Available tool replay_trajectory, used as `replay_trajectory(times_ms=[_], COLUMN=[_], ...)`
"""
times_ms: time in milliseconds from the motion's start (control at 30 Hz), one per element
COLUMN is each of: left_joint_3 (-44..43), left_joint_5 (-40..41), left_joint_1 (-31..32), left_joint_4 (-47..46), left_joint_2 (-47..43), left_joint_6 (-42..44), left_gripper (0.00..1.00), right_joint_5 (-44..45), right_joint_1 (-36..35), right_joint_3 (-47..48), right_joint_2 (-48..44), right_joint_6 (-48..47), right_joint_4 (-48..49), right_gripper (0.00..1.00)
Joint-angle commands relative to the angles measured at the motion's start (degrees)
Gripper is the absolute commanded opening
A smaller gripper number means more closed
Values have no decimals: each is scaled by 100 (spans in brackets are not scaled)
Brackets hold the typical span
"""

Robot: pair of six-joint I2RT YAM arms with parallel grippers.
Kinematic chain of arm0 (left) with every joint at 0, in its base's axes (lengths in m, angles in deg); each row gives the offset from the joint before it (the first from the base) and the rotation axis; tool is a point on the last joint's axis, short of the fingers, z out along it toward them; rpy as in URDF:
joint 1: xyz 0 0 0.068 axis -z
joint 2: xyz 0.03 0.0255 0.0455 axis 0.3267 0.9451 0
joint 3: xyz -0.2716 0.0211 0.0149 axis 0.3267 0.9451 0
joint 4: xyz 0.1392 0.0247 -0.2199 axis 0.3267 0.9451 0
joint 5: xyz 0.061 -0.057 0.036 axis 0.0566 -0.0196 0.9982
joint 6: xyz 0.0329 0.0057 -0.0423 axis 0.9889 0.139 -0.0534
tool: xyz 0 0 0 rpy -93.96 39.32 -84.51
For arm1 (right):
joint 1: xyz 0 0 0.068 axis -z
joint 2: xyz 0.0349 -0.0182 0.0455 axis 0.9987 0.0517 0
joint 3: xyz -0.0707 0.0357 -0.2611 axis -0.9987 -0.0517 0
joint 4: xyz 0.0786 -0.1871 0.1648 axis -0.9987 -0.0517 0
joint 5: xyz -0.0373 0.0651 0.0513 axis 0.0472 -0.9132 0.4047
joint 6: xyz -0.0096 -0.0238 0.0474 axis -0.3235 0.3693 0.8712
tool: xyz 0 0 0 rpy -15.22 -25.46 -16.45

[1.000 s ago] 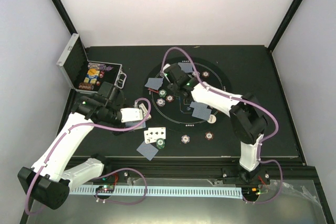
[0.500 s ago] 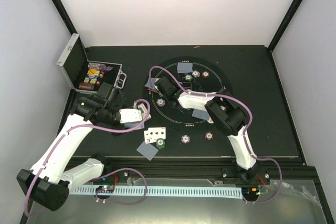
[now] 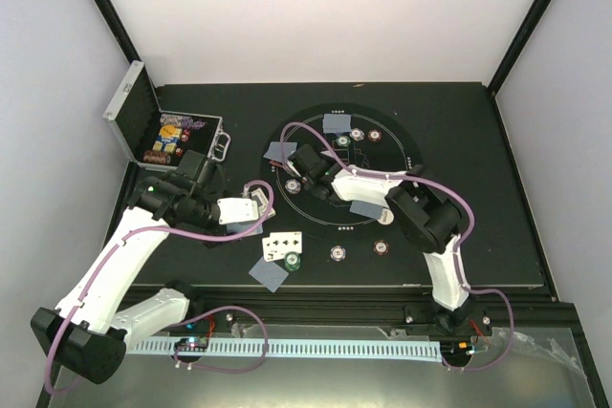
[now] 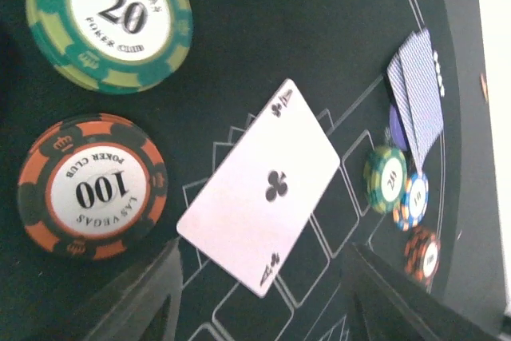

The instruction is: Distribute texas hold em gaming equipment

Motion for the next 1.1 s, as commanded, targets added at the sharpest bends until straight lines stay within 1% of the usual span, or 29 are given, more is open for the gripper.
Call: replay_trajectory(times_ms=[0, 133, 200, 267, 300, 400, 533, 600, 667, 700, 767, 800, 900, 967, 1067], left_joint_3=[-274, -263, -265, -272, -267, -274, -272, -289, -296, -293, -268, -258, -240, -231, -237], left_joint_5=[19, -7, -21, -35, -50, -90, -150, -183, -201, -201, -200, -208, -204, -194, -206], left_joint_1=[29, 24, 21, 27, 25, 27, 30, 30, 30, 30, 30, 30, 30, 30, 30], left_joint_4=[102, 92, 94, 94, 91, 85, 69, 67, 60, 52, 44, 37, 17, 3, -14], left_joint_2=[-35, -34, -42, -62, -74, -78, -85, -94, -121, -142, -161, -173, -182, -181, -163], left_joint_6=[37, 21, 15, 15, 11, 15, 47, 46, 52, 54, 67, 74, 106, 111, 124], left_gripper=[1, 2, 2, 2, 2, 2, 2, 1, 1, 2, 2, 2, 2, 2, 2], right_joint_5=[-167, -146, -136, -201, -289, -897, -2356, -3280, -4287, -4598, -4894, -5231, -6175, -6270, -6349], right_joint_1=[-26, -2, 13, 59, 100, 319, 982, 1451, 1895, 1956, 1911, 1856, 1632, 1345, 813], right_joint_3=[-56, -10, 82, 151, 164, 170, 289, 498, 469, 428, 351, 190, -641, -990, -1321], right_joint_2=[-584, -1068, -1360, -1682, -1923, -2425, -2748, -2683, -2633, -2631, -2685, -2773, -3145, -3364, -3452], right_joint_6=[380, 846, 1233, 1943, 2286, 3426, 4840, 5160, 5462, 5540, 5661, 5776, 6316, 6710, 7113], right_joint_4=[-270, -346, -463, -580, -637, -810, -1038, -1289, -1252, -1274, -1344, -1214, -433, -154, 29], right_gripper=[63, 79, 88, 97, 100, 100, 100, 100, 100, 100, 100, 100, 100, 100, 95])
